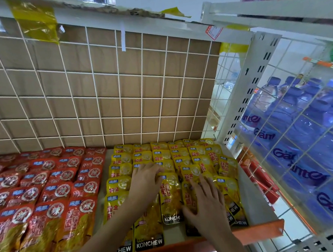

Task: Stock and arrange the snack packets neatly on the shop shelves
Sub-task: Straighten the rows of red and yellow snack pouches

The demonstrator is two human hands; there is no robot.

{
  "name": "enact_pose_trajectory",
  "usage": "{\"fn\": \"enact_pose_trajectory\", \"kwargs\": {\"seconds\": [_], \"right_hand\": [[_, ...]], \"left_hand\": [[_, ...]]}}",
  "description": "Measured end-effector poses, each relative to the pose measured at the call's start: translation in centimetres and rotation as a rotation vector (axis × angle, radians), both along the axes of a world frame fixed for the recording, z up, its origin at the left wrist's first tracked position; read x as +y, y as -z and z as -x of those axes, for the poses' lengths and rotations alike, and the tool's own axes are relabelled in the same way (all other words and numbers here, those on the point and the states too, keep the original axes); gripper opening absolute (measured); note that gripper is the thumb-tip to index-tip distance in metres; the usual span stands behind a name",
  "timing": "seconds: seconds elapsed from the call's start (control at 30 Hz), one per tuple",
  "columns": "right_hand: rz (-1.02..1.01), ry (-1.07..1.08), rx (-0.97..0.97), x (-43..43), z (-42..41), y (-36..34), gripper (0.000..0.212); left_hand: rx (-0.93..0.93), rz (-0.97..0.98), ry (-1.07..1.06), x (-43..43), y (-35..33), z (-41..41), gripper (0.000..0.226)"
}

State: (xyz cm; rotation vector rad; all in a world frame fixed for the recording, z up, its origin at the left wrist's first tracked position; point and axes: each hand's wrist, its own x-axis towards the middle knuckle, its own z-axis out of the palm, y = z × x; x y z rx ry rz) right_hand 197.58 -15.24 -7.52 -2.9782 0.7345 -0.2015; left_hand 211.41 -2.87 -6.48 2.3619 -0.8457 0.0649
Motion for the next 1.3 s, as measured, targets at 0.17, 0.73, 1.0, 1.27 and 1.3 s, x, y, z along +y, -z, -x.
{"fn": "enact_pose_trajectory", "kwargs": {"seconds": [0.17,0.73,1.0,1.27,1.3], "right_hand": [[-0.011,0.028,-0.001,-0.3,-0.1,0.2,0.071],[-0.032,-0.006,-0.074,-0.8,-0.2,0.8,0.073],[-0.060,-0.012,-0.111,-0.7,0.0,0.6,0.056],[-0.033,-0.019,-0.126,-0.7,0.0,0.6,0.051],[-0.044,-0.016,-0.127,-0.7,0.0,0.6,0.051]], "left_hand": [[-0.191,-0.077,0.101,1.3,0.0,1.2,0.019],[-0.222,-0.549,0.388,2.3,-0.2,5.0,0.068],[-0.199,-0.608,0.379,1.0,0.3,4.4,0.098],[-0.202,-0.543,0.291,1.0,0.8,4.2,0.078],[-0.217,-0.549,0.290,1.0,0.9,4.2,0.079]]}}
